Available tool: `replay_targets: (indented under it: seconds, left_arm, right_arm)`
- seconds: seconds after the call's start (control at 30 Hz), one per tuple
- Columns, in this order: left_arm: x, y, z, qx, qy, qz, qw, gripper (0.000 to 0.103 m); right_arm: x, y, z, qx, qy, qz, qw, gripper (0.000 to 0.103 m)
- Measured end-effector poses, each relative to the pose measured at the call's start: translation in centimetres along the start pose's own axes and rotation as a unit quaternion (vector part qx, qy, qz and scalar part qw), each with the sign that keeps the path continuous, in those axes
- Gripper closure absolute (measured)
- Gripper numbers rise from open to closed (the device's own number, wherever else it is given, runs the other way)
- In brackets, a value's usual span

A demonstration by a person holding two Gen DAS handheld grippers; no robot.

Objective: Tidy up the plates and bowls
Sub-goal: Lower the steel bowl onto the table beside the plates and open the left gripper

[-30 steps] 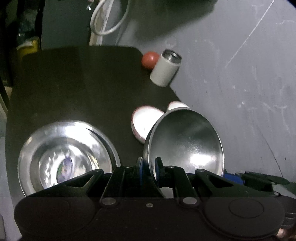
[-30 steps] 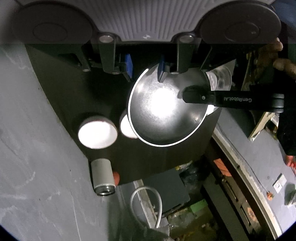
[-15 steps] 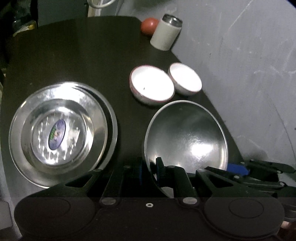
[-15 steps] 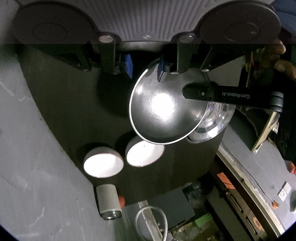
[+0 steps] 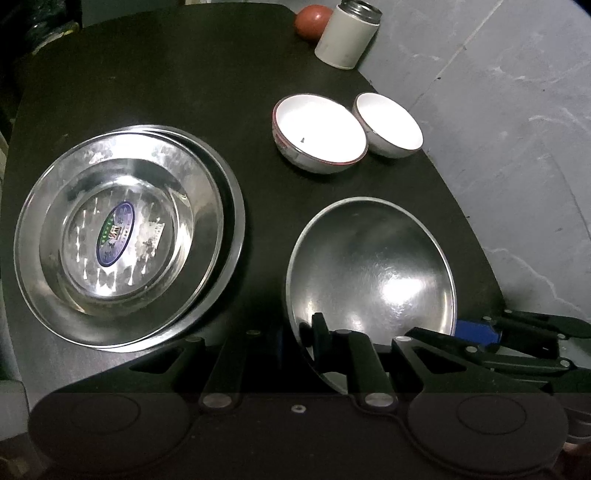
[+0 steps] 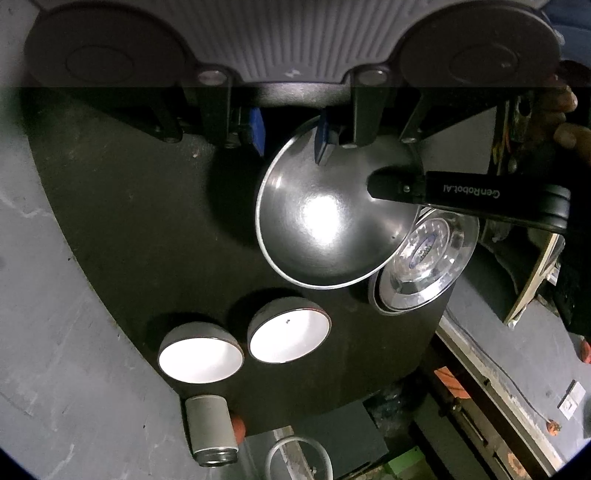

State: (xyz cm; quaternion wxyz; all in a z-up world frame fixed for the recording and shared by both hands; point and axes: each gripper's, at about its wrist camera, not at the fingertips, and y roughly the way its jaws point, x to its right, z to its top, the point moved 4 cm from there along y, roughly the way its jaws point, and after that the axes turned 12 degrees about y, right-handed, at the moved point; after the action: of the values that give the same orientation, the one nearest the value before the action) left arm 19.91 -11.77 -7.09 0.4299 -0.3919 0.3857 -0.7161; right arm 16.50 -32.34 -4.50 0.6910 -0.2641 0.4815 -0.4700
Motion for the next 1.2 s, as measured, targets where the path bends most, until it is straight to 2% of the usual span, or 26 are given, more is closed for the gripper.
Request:
replay_targets:
  seconds: [0.37,0.73,0.97,1.07,1.2]
  left_arm:
    - [0.3,1.0,0.3,-0.015,0.002,0.01,0.9998,0.086]
    - [0.2,1.0,0.3,-0.015,0.0,0.009,0.9999,0.085]
    - [0.0,0.6,0.0,-0.006,0.003,0.015,0.9999,0.083]
    - [-0.2,0.1,0.0,0.0,0.005,0.022,0.9997,0.079]
    - [-0.3,-1.1,-0.1,0.013,0.009,0.035,0.9993,0.065]
  right_arm:
    - [0.3,0.3,0.2,-0.009,0.001,0.0,1.0,0.071]
    - [0.0,0.2,0.2,-0.009,-0.001,0.0,1.0,0.07]
    - [0.0,0.1,0.2,-0.006,0.001,-0.003,1.0,0.066]
    - [0.0,0.0,0.2,-0.002,0.0,-0.005,1.0,0.066]
    - [0.0,-0.3,0.2,0.007,0.002,-0.009,1.0,0.059]
